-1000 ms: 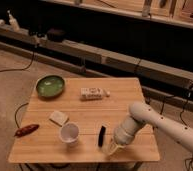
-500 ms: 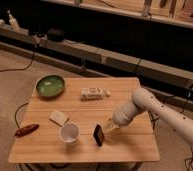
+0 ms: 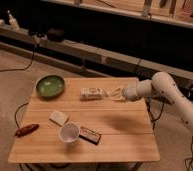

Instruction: Knock the eraser over

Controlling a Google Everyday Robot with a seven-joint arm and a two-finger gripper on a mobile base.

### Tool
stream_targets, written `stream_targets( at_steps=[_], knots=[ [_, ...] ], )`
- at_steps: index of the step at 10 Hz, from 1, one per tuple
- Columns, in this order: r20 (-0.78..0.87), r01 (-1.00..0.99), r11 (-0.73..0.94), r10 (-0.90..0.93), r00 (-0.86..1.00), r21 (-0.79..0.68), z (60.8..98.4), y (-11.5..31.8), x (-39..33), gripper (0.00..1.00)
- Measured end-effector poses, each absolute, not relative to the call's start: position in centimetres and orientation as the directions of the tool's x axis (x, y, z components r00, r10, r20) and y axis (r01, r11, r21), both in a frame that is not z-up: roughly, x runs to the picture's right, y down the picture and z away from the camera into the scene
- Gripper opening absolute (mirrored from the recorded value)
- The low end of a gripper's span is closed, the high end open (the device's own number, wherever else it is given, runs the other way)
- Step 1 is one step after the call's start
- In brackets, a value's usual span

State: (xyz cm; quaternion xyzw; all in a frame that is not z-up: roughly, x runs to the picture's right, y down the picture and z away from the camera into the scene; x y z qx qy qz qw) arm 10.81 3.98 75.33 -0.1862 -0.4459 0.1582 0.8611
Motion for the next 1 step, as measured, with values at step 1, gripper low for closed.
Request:
stream_targets(
  at_steps=[1],
  knots=[
    [0.710,-0.104,0.881,0.437,0.552,-0.462,75.35,3.99,10.66,0.12]
  ],
)
